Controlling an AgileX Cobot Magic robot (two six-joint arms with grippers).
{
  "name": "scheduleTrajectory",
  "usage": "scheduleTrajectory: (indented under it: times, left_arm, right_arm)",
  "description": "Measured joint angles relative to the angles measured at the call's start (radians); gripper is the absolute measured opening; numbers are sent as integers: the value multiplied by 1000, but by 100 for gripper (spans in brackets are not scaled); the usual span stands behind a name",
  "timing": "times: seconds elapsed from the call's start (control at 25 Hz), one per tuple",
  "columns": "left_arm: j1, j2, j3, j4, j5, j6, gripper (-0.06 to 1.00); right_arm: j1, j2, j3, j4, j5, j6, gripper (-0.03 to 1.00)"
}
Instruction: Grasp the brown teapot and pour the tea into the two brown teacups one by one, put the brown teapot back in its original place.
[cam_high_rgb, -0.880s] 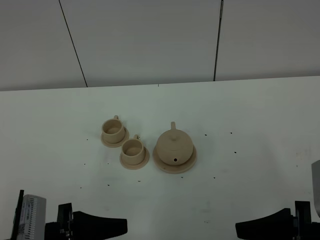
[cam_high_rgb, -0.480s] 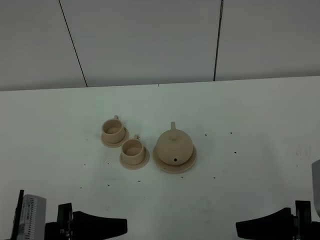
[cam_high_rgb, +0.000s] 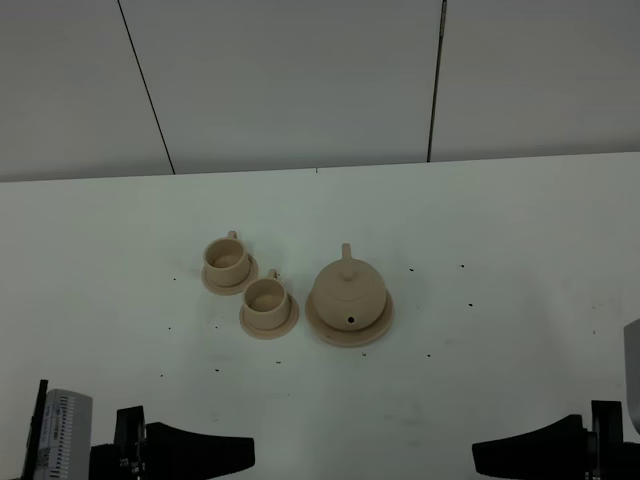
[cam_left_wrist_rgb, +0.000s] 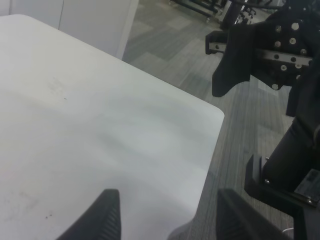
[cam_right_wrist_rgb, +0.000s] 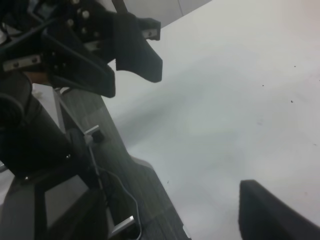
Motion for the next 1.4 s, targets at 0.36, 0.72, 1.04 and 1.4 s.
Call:
scheduleTrajectory:
  times: [0.36,0.72,1.04,1.4]
  left_arm:
    - [0,0,0,0,15,0,50]
    - [0,0,0,0,15,0,50]
    - [0,0,0,0,75,0,50]
    - [0,-141,-154,0,93,-164,37]
  right_arm:
    - [0,0,1,15,-33,19,54]
    - [0,0,1,87,-35,19,34]
    - [0,0,1,121,-25,19,17]
    - [0,0,1,154,-24,19,17]
